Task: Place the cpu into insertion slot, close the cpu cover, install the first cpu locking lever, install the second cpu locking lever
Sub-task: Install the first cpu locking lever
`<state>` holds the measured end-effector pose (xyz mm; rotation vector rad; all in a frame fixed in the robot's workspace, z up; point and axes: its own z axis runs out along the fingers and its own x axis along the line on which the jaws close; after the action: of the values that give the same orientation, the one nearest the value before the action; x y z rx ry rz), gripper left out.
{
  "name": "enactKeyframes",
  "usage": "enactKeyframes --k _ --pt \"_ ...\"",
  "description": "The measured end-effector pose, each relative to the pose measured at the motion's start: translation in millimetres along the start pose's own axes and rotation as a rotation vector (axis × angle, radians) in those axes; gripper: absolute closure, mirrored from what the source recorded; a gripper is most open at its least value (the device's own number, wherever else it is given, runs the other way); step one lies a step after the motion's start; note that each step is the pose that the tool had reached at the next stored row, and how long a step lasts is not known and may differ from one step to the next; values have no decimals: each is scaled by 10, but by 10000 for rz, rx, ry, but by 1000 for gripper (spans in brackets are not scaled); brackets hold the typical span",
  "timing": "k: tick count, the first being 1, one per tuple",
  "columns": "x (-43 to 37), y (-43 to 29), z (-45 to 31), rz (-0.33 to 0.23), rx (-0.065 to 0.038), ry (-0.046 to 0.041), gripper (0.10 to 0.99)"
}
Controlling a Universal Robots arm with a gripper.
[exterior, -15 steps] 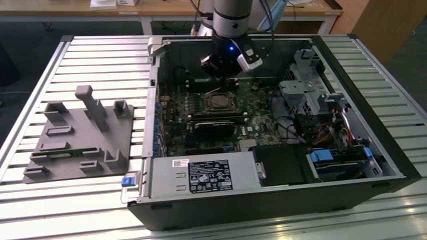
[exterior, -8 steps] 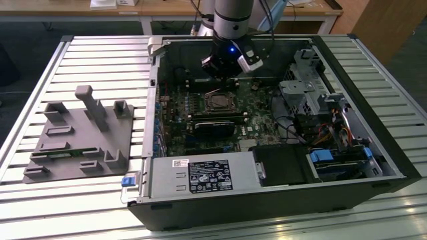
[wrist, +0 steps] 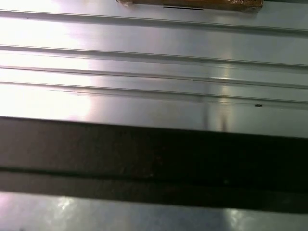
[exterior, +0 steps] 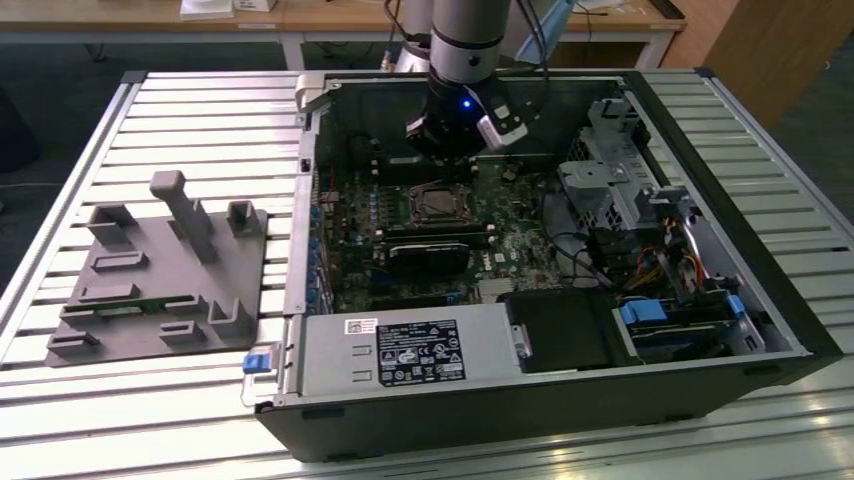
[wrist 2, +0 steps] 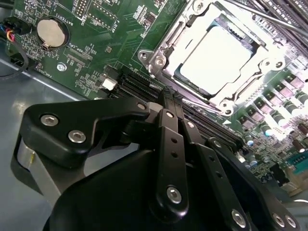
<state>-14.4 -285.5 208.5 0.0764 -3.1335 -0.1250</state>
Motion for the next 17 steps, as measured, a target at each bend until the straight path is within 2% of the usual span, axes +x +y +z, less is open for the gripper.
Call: enactKeyframes --k 8,17 --pt "-9 -6 68 -1 0 0 980" --pt "-11 -5 65 -1 -2 -2 980"
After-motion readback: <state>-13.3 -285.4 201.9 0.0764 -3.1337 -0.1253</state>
